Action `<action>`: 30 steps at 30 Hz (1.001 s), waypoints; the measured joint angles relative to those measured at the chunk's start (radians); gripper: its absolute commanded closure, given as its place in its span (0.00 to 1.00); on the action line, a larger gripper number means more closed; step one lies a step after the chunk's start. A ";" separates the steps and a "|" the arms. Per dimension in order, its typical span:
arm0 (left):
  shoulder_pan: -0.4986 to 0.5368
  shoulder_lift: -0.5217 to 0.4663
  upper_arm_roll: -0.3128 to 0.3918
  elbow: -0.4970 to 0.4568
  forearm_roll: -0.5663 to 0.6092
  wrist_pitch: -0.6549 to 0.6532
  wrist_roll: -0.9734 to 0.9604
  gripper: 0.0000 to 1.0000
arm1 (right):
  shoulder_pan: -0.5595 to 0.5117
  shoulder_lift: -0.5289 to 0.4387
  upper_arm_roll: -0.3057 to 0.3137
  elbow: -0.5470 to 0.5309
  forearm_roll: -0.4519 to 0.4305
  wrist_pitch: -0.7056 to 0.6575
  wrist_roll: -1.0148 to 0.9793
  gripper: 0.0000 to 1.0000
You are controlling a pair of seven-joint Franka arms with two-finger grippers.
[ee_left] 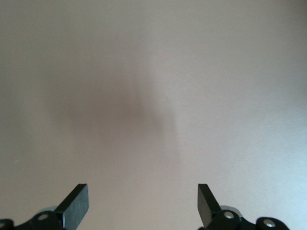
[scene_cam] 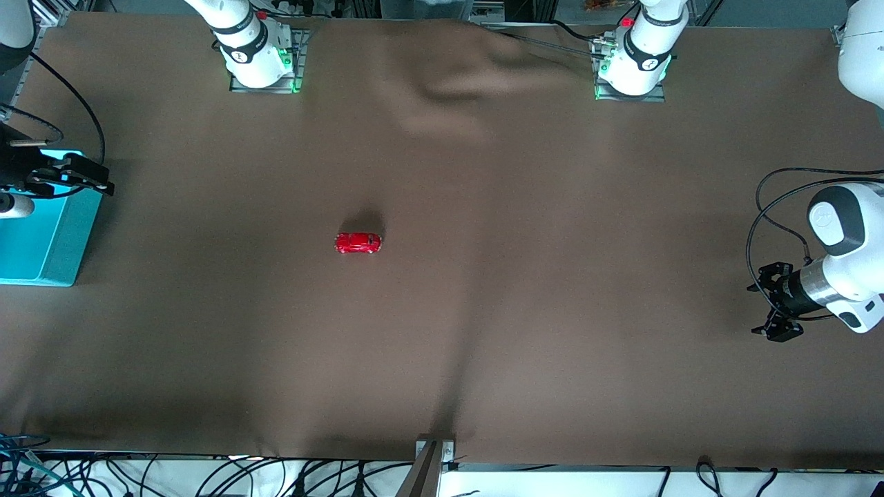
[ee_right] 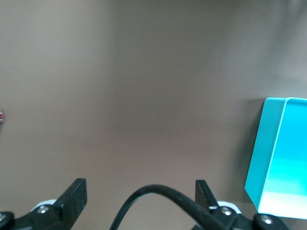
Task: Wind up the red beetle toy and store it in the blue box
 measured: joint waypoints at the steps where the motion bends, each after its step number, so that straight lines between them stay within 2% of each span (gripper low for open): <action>1: 0.000 -0.001 0.000 0.005 0.000 -0.002 0.018 0.00 | 0.000 0.000 0.000 0.000 0.000 0.000 0.000 0.00; 9: -0.012 -0.023 -0.004 0.053 0.000 -0.074 0.203 0.00 | 0.000 0.000 0.000 0.000 0.000 0.000 0.000 0.00; 22: -0.021 -0.055 -0.004 0.244 0.000 -0.368 0.573 0.00 | 0.000 0.000 0.000 0.000 0.000 0.000 0.000 0.00; 30: -0.032 -0.090 -0.007 0.313 0.000 -0.430 0.742 0.00 | 0.000 0.000 0.000 0.000 0.000 0.000 0.000 0.00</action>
